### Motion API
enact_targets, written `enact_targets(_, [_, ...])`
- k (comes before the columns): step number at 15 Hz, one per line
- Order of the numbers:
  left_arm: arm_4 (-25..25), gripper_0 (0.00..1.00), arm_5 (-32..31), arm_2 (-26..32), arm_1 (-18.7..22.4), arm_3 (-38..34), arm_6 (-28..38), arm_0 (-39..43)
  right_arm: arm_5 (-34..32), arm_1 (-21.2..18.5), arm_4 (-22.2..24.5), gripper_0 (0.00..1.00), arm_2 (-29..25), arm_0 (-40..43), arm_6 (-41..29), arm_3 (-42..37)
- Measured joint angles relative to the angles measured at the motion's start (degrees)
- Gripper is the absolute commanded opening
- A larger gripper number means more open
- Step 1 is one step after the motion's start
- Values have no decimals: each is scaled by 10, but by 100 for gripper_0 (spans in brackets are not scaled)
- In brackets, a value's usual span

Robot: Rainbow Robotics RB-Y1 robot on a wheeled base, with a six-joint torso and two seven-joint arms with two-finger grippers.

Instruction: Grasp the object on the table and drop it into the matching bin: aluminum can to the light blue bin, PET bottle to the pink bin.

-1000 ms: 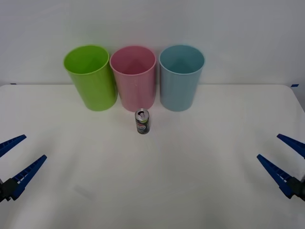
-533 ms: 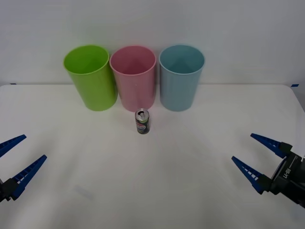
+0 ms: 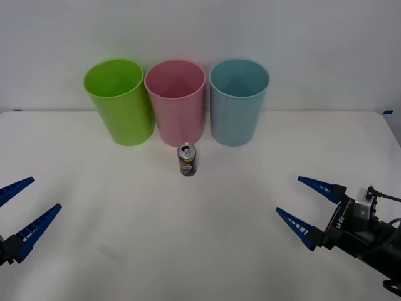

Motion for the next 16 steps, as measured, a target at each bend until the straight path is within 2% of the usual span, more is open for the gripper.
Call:
enact_targets(3, [0, 100, 0, 0, 0, 0, 0, 0, 34, 7, 0, 100, 41, -11, 20, 4])
enact_targets(8, [0, 100, 0, 0, 0, 0, 0, 0, 120, 40, 1, 100, 109, -37, 56, 4])
enact_targets(12, [0, 100, 0, 0, 0, 0, 0, 0, 184, 78, 32, 100, 137, -57, 74, 4])
enact_targets(16, [0, 100, 0, 0, 0, 0, 0, 0, 259, 81, 34, 100, 180, -72, 82, 4])
